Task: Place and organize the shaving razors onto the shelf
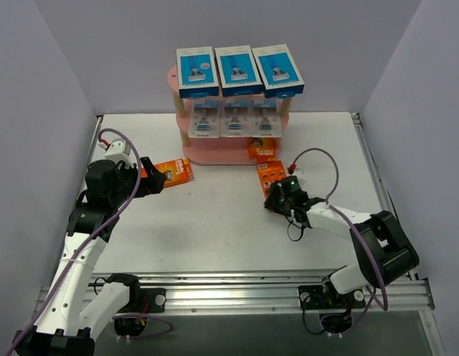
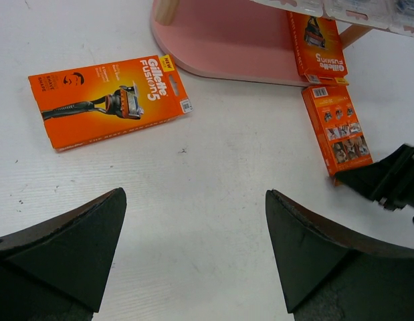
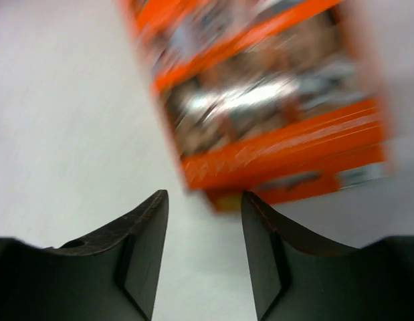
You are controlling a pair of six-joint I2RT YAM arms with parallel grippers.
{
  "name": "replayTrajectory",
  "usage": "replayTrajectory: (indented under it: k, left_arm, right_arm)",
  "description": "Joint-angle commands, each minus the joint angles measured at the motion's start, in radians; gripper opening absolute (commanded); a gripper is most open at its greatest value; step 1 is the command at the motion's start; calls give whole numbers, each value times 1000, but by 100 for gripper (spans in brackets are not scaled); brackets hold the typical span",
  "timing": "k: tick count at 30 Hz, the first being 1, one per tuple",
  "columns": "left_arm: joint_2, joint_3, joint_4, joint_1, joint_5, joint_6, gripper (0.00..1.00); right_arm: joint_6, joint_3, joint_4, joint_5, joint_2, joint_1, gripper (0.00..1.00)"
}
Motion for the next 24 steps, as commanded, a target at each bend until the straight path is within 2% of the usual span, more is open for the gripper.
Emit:
replayTrajectory:
  k: [1, 3, 7, 14, 16, 21, 24]
  left_arm:
    - [-2, 0, 4, 4, -11, 12, 94]
    - [-1, 0, 2, 4, -13, 12, 94]
    - [1, 0, 2, 5, -8, 12, 94]
    - [1, 0, 4, 4, -5, 12, 94]
    - [1, -2, 5, 4, -5, 12, 94]
    - [15, -8, 13, 2, 25, 6, 94]
    - [32, -5, 16, -1, 44, 3, 94]
  right_arm:
    - [152, -50, 20, -212, -42, 183, 45]
    - [160, -22, -51, -180, -87, 225, 45]
    - [145, 28, -161, -113, -192, 221, 47]
    - [122, 55, -207, -38, -230, 176, 49]
    - [109, 53, -203, -40, -217, 117, 52]
    - [1, 41, -140, -210, -177, -65, 56]
    - [-59, 52, -132, -252, -144, -147, 58]
